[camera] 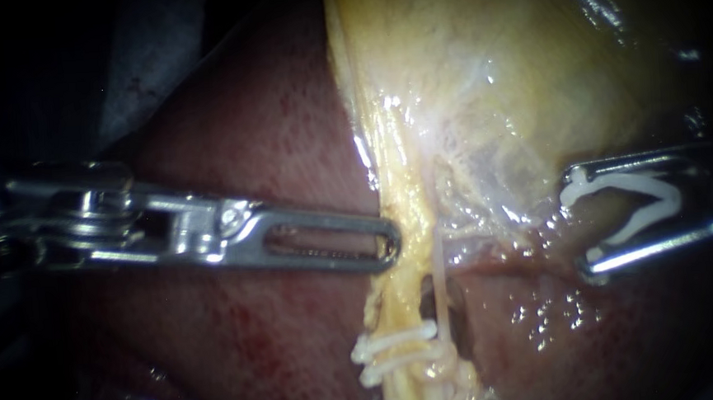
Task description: Clipping third clip left tube
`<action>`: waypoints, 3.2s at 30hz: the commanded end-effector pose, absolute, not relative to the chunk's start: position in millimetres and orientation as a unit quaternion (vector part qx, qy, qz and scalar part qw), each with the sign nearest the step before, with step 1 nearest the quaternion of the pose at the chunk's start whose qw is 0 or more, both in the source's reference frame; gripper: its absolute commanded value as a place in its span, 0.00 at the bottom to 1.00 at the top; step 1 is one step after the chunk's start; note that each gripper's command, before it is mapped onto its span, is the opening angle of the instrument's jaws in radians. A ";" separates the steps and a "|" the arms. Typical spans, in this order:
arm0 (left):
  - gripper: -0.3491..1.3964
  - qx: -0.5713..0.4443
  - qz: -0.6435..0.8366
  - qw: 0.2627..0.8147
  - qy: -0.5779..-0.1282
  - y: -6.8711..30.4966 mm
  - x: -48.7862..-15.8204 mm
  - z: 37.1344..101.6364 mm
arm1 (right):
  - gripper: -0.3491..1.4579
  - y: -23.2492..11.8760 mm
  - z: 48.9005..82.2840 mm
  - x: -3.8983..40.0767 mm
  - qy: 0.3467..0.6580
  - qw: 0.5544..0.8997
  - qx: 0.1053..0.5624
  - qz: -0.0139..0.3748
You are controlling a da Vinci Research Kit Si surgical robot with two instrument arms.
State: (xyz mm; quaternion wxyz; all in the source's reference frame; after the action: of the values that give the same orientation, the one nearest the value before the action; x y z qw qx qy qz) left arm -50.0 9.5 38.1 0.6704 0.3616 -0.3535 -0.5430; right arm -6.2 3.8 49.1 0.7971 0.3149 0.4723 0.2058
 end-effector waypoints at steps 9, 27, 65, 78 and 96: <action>0.00 0.370 -0.540 0.669 -0.353 9.8 -48.4 36.0 | 0.51 2.8 49.7 -5.3 0.473 0.799 0.310 0.207; 0.00 0.373 -0.542 0.666 -0.353 9.4 -45.4 31.9 | 0.52 0.8 51.2 -3.2 0.473 0.800 0.308 0.203; 0.00 0.372 -0.543 0.665 -0.353 9.1 -45.6 31.3 | 0.49 -5.2 58.5 9.1 0.453 0.788 0.370 0.190; 0.00 0.372 -0.543 0.665 -0.353 9.2 -45.6 31.2 | 0.49 -5.9 60.0 11.3 0.449 0.788 0.373 0.197; 0.00 0.372 -0.543 0.665 -0.353 9.2 -45.8 31.2 | 0.47 -5.3 59.6 12.3 0.447 0.785 0.377 0.205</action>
State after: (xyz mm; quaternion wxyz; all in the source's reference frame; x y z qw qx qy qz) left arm -45.8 9.2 31.2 0.6647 0.3722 -0.3531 -0.5432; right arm 12.3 -5.3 59.6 0.7851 0.3770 0.4464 0.2054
